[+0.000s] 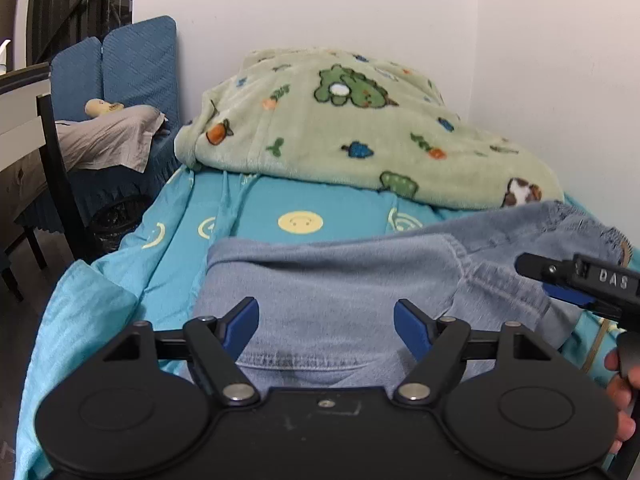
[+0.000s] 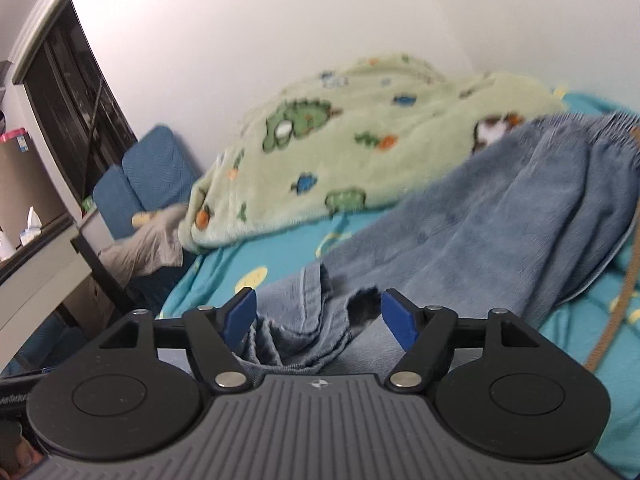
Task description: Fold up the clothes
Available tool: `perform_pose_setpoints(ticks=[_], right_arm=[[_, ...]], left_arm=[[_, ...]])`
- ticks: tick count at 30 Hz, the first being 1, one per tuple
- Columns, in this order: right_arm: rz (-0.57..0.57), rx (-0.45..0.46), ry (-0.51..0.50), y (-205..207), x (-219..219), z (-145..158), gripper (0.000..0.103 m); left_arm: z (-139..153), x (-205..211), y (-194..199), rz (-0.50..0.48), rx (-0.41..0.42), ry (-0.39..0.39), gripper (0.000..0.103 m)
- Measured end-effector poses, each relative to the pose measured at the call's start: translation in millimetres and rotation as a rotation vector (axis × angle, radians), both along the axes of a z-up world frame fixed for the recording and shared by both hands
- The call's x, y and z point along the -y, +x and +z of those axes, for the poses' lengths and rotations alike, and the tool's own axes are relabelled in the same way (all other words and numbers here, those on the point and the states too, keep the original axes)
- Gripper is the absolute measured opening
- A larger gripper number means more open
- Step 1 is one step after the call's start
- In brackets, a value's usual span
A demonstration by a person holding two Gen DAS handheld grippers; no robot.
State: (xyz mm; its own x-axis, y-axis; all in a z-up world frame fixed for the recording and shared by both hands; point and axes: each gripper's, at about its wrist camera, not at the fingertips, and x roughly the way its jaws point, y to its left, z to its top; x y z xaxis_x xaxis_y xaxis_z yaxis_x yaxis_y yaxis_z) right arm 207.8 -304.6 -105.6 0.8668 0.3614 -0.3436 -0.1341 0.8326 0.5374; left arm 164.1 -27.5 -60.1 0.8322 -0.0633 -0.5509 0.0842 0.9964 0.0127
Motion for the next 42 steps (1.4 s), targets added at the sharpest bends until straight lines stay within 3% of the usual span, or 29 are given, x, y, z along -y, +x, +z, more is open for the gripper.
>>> perform_pose_setpoints(ticks=[4,6,7,8,10,11,18,23,25,27,30,33,35,38,39,40,41,42], right_arm=[[0.074,-0.015,0.083,1,-6,3,0.072],[0.115,-0.015,0.031,0,-18,9,0.072],[0.136,-0.024,-0.01,0,-24,8,0.063],[0.158,-0.035,-0.053,0,-29,7,0.042],[0.18,-0.112,-0.165,2,-39,0,0.025],[0.187,-0.147,-0.175,1,-38,-3,0.021],[0.211,-0.322,-0.17,-21,-23,-12,0.02],[0.149,-0.222,-0.082,-30,-4,10,0.023],[0.099,-0.183,-0.021,-27,7,13,0.033],[0.049,-0.186,0.042,-14,18,8,0.045],[-0.002,-0.239,0.126,15,31,-10,0.048],[0.03,-0.287,0.145,38,33,-27,0.048],[0.044,-0.223,0.154,45,30,-28,0.051],[0.097,-0.209,0.157,62,21,-31,0.05],[0.111,-0.215,0.149,67,18,-33,0.049],[0.124,-0.224,0.139,72,14,-35,0.033],[0.12,-0.235,0.146,74,11,-36,0.007],[0.113,-0.226,0.146,73,9,-33,0.003]], left_arm=[[-4,-1,1,0.001,-0.014,-0.009,0.072],[-5,-1,1,0.002,-0.02,-0.016,0.072],[-6,-2,2,0.003,-0.023,-0.02,0.072],[-6,-2,2,0.003,-0.026,-0.023,0.072],[-8,-2,2,0.005,-0.032,-0.03,0.072],[-8,-3,2,0.005,-0.035,-0.033,0.072],[-7,-2,2,-0.017,-0.042,-0.07,0.072],[-12,2,4,-0.045,-0.057,-0.068,0.072],[-15,4,5,-0.059,-0.064,-0.064,0.072],[-21,10,8,-0.076,-0.08,-0.045,0.072],[-30,18,11,-0.102,-0.103,-0.017,0.072],[-40,26,15,-0.125,-0.126,0.014,0.072],[-45,30,14,-0.133,-0.129,0.037,0.072],[-44,30,12,-0.138,-0.116,0.036,0.072],[-43,29,12,-0.133,-0.107,0.028,0.072],[-41,27,11,-0.128,-0.099,0.019,0.072],[-40,26,11,-0.124,-0.09,0.01,0.072],[-38,25,11,-0.119,-0.082,0.002,0.072]])
